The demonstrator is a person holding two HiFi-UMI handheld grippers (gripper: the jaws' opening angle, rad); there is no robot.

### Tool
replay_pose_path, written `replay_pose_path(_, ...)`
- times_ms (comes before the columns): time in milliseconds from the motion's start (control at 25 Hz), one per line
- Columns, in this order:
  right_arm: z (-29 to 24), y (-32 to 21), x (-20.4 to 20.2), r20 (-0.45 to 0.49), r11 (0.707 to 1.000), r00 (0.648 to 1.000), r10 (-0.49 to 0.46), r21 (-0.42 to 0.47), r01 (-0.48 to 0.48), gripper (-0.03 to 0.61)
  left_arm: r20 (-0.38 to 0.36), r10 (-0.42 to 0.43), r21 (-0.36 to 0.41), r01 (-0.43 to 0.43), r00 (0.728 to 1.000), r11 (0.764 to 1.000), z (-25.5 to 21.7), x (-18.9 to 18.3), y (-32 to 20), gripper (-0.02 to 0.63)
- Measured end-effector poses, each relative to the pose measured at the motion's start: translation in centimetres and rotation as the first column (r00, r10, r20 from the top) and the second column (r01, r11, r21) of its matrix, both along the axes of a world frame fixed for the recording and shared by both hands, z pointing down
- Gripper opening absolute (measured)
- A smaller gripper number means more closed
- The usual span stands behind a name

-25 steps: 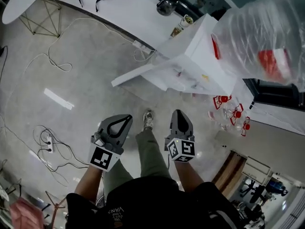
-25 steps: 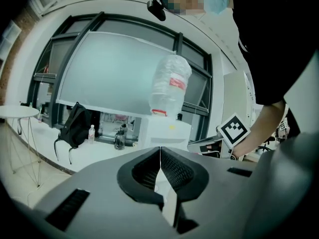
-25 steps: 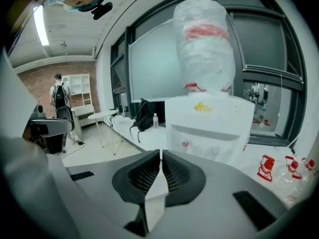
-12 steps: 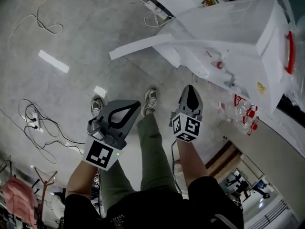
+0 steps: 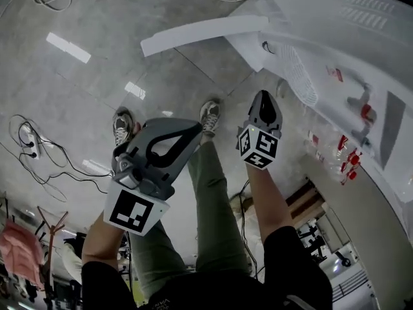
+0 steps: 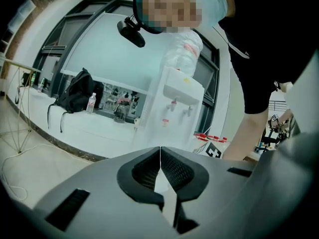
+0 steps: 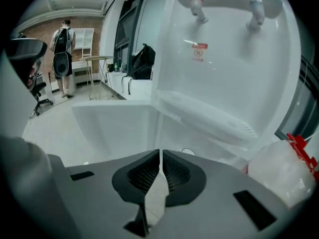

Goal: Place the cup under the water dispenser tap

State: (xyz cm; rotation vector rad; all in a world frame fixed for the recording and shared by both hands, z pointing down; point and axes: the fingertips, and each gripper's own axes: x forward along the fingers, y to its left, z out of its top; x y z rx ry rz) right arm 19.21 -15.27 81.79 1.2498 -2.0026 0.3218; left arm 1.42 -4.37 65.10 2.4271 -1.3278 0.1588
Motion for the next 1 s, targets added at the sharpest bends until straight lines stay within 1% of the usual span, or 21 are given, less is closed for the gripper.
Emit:
replay_pose_path(240, 6.9, -1.8, 0.8, -0.061, 0.998, 0.996, -0.065, -0.023, 0.063, 0.046, -0.006, -0.001, -0.022, 0.001, 1.000, 1.000, 5.1, 1.4, -0.3, 0.020)
replay_pose_path(400, 10.6, -3.2, 1.1, -0.114, 0.992, 0.986, -0.124, -0.041, 0.120, 0.048, -0.015, -0.014, -0.038, 0.014, 1.000, 0.999, 7.6, 2.3, -0.2, 0.020)
replay_pose_path(560, 13.5, -4.9, 1.3, -0.155, 0.986, 0.975, -0.162, -0.051, 0.156, 0.048, -0.027, -0.034, -0.061, 0.032, 0.999, 0.998, 10.0, 2.8, -0.2, 0.020)
replay_pose_path(720, 16.2, -7.2, 2.1, -0.221, 0.979, 0.954, -0.205, -0.060, 0.196, 0.048, -0.039, -0.041, -0.074, 0.038, 0.998, 0.996, 11.8, 3.5, -0.4, 0.020)
replay_pose_path(1000, 20.7, -11.5, 3.5, -0.335, 0.971, 0.911, -0.239, -0.059, 0.233, 0.048, -0.046, -0.074, -0.092, 0.070, 0.996, 0.993, 15.5, 3.6, -0.4, 0.020)
